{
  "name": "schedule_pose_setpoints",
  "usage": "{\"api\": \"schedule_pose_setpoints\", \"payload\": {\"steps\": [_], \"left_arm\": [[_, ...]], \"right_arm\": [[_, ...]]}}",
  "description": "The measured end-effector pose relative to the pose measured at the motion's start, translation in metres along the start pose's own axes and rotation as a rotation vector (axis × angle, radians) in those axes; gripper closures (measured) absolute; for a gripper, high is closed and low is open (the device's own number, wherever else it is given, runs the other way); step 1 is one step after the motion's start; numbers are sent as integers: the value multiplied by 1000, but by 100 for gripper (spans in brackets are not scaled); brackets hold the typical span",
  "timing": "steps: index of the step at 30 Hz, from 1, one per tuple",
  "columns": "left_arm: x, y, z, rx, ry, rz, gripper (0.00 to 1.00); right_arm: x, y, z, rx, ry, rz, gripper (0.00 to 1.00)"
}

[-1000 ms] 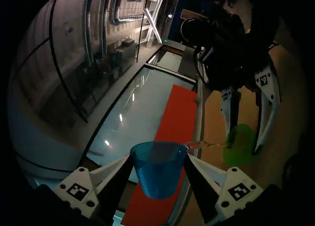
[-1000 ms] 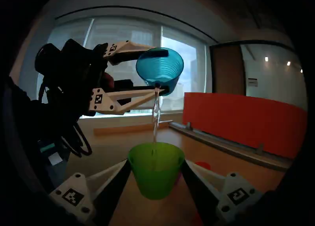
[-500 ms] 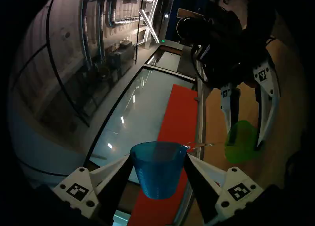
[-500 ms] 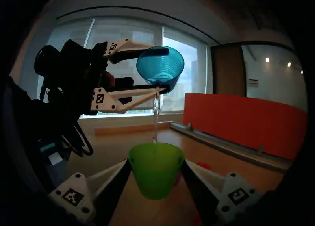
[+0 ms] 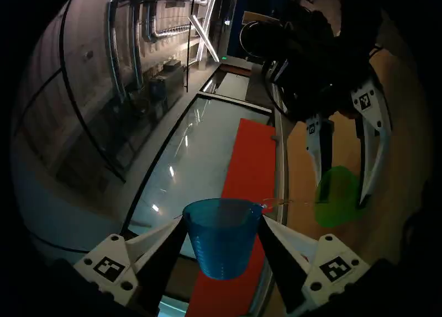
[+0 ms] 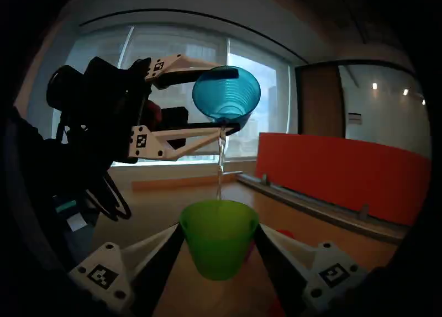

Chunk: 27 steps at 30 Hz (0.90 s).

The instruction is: Pour water

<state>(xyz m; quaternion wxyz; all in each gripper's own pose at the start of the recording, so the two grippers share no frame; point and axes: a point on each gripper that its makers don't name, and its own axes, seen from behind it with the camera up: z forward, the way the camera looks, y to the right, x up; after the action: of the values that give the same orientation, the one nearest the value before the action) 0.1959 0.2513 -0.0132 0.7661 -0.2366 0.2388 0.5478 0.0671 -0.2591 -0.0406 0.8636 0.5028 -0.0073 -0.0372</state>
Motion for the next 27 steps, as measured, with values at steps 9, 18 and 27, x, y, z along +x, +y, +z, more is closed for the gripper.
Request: {"api": "schedule_pose_setpoints", "payload": {"steps": [9,18,27], "left_arm": [[3,-6,3,7,5,31,14],[12,-11,7,10,20,54,14],[12,-13,8,10,19,87,14]], "right_arm": [[2,-1,0,0,1,-2,10],[4,2,-2,-5,6,1,10],[4,4,-3,-7,9,-1,10]]}}
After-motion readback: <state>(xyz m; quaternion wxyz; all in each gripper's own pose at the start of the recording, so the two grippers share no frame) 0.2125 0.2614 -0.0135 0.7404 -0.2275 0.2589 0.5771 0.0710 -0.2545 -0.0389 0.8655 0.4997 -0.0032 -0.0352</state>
